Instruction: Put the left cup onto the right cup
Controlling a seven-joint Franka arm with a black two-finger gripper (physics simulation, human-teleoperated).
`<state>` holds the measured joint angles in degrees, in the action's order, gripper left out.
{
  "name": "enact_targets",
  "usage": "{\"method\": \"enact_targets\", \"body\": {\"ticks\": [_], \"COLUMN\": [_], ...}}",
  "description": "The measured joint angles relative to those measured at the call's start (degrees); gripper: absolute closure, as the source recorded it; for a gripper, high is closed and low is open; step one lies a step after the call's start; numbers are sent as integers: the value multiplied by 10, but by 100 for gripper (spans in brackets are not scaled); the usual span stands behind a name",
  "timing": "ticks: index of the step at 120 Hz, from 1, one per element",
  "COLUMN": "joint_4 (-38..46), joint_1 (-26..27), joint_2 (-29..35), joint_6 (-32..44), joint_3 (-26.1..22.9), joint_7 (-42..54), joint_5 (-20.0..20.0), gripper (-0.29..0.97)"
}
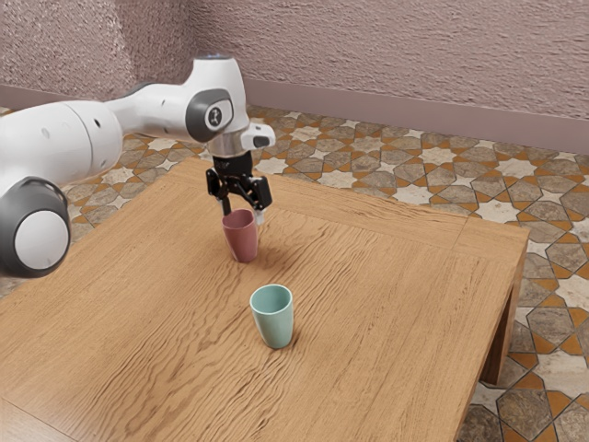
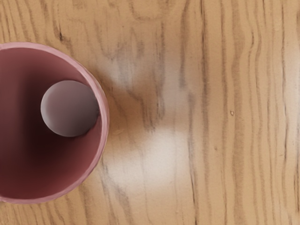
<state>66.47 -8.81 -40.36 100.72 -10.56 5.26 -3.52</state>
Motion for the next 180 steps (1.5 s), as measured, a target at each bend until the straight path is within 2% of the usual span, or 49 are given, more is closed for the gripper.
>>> {"method": "enact_targets", "body": {"ticks": [43, 136, 180], "joint_4": [-23, -40, -47], "joint_1": [-6, -31, -44], "joint_2": [-25, -65, -83], "joint_6": [3, 17, 24], "joint_3": [-32, -71, -104], "joint_7": [0, -3, -6], "joint_5": [-42, -88, -124], "gripper": [0, 0, 4]}}
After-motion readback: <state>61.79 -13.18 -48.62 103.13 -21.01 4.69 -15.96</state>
